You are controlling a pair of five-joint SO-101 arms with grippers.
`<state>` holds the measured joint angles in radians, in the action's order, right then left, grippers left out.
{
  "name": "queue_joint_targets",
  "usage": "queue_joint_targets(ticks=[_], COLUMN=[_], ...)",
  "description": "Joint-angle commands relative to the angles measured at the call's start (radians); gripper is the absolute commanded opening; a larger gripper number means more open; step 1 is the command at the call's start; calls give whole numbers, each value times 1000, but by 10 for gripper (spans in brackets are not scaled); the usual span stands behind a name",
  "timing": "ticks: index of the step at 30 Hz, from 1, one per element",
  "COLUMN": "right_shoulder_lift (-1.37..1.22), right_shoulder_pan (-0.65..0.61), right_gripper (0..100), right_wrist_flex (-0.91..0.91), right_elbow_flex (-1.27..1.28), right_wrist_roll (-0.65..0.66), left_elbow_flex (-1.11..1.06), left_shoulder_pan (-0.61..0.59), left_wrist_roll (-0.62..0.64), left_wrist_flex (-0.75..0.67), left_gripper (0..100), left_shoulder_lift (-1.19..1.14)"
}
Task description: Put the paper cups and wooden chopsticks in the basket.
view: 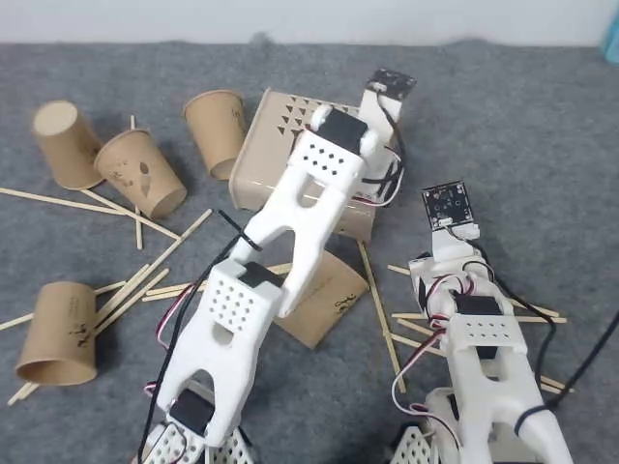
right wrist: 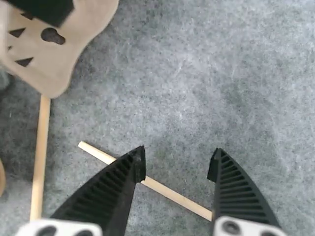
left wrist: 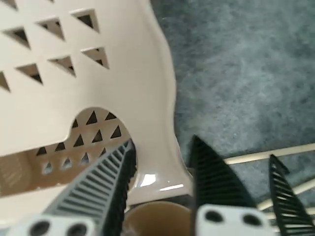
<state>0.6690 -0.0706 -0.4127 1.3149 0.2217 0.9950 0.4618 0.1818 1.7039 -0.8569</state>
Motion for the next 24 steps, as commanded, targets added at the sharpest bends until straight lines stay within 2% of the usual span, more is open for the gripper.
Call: queue_joint_targets(ticks=[1,9,13,17,24], right_shoulder_lift=[1,1,1,1,1], right_shoulder_pan=[8,8,8,8,8], right_gripper=[221,221,221,221,221], right_wrist_flex=[16,16,16,16,18], right_elbow_flex=[-41,-43,-43,-43,-43], right_wrist_roll=[14,14,14,14,14], left_elbow_flex=[65,79,211,400,622], left_shoulder_pan=[54,57,75,81,52], left_wrist_roll=[-17,-11,11,189,482], left_wrist_flex=[-12,-17,-3,49,49], left_gripper=[2,12,12,12,12], left_shoulder_lift=[15,28,37,43,44])
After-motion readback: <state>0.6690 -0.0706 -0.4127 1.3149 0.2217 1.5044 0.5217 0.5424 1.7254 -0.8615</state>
